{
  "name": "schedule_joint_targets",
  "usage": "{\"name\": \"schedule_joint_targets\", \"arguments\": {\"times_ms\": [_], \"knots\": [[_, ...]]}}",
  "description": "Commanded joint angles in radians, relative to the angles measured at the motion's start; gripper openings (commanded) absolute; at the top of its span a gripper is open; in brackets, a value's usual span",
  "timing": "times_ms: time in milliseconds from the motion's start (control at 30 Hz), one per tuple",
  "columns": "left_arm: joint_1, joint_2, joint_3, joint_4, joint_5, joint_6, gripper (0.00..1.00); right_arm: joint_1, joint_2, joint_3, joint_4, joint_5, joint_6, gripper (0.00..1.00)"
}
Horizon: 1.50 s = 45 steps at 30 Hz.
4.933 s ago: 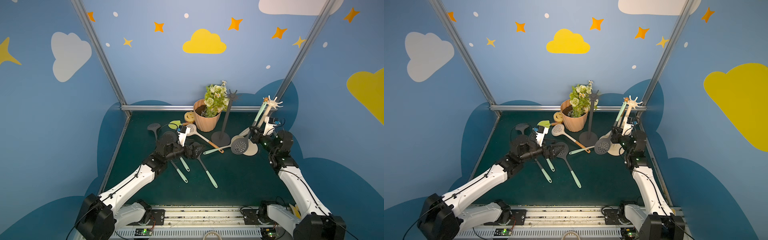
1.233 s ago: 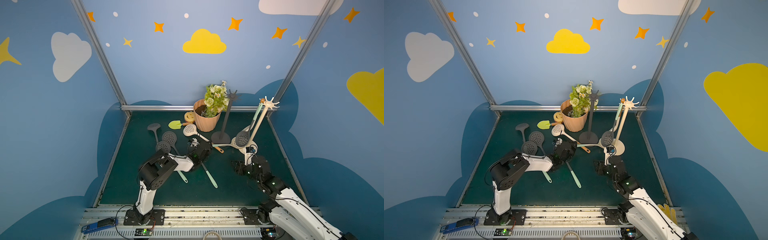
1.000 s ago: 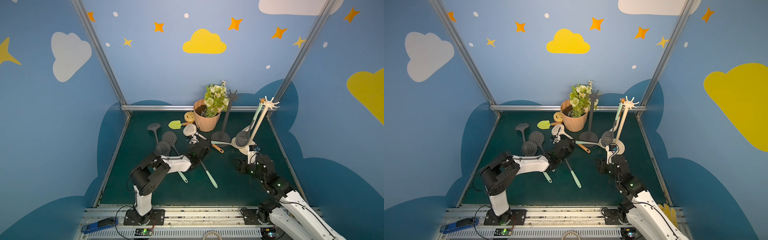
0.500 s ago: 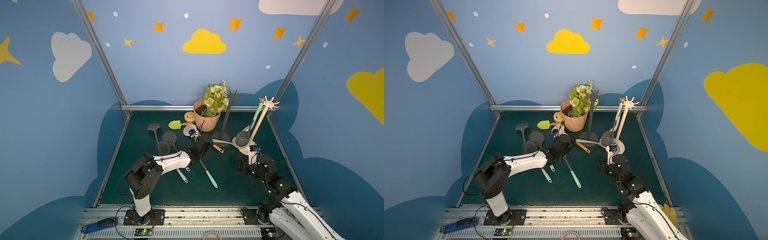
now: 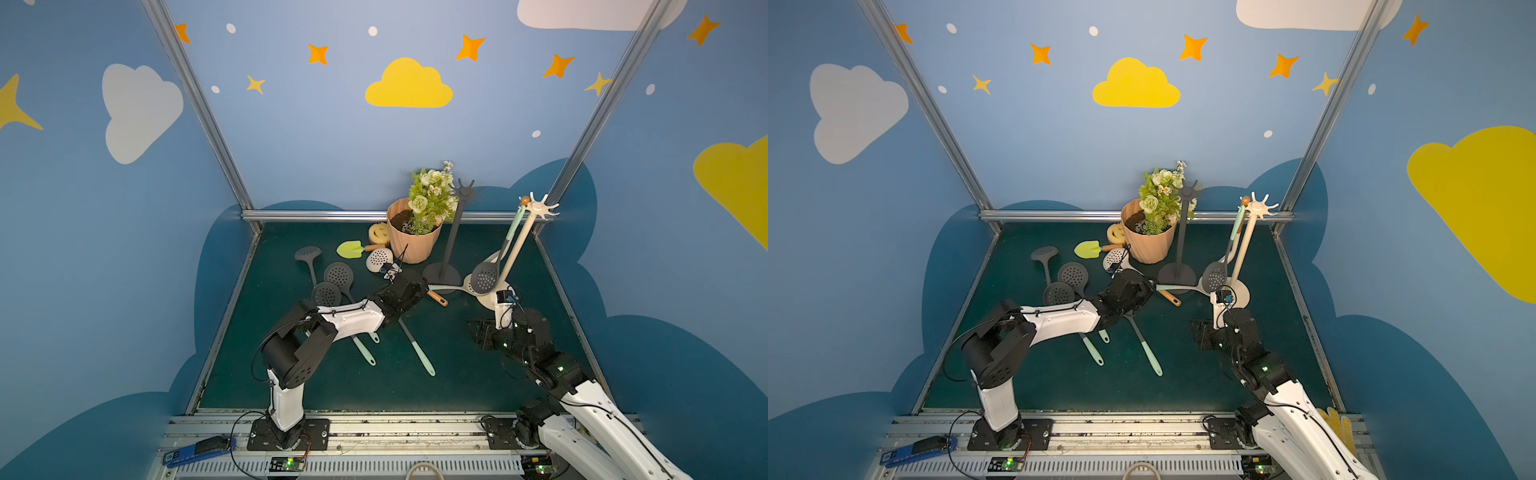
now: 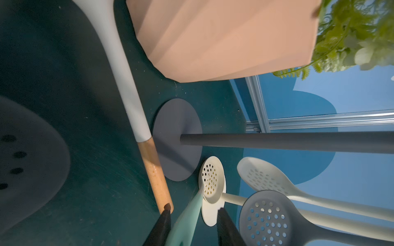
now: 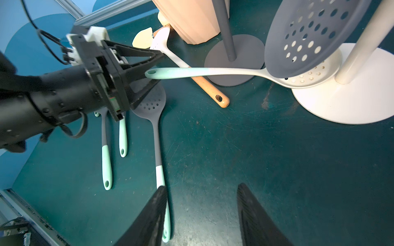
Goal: Hang the skimmer on the kitchen utensil rack
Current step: Pick up the skimmer from the center of the board.
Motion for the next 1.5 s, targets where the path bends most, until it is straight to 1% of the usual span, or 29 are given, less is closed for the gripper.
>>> {"name": "schedule_joint_targets", "arguments": {"times_ms": [0,100,300,433,533,700,967,1233,1333,1433,1467], "knots": [[0.003,0.018,0.008,0.064,0.036,-0.003,0.36,-0.006,-0.003,0.03,-0.002,-0.011,-0.01,0.53],[0.003,0.041,0.026,0.068,0.037,0.005,0.34,-0.005,-0.008,0.034,-0.006,-0.015,-0.012,0.53],[0.006,0.066,0.055,0.076,0.05,0.047,0.22,-0.006,-0.018,0.05,-0.04,-0.016,-0.027,0.53],[0.013,0.035,0.048,0.05,0.051,0.084,0.17,-0.006,-0.027,0.076,-0.08,-0.03,-0.051,0.54],[0.022,0.001,0.042,0.028,0.075,0.111,0.12,-0.006,-0.02,0.106,-0.126,-0.042,-0.071,0.56],[0.029,-0.056,0.06,-0.048,0.108,0.193,0.07,-0.006,-0.007,0.142,-0.183,-0.055,-0.095,0.57],[0.038,-0.141,0.104,-0.19,0.19,0.348,0.05,-0.002,0.029,0.232,-0.227,-0.106,-0.148,0.59],[0.082,-0.245,0.156,-0.458,0.284,0.519,0.05,0.0,0.074,0.294,-0.255,-0.153,-0.195,0.6],[0.107,-0.291,0.161,-0.521,0.34,0.598,0.05,0.003,0.097,0.315,-0.264,-0.161,-0.218,0.6],[0.132,-0.336,0.161,-0.557,0.432,0.685,0.05,0.005,0.119,0.34,-0.266,-0.195,-0.248,0.6],[0.141,-0.353,0.161,-0.565,0.478,0.716,0.05,0.006,0.128,0.351,-0.263,-0.211,-0.258,0.6]]}}
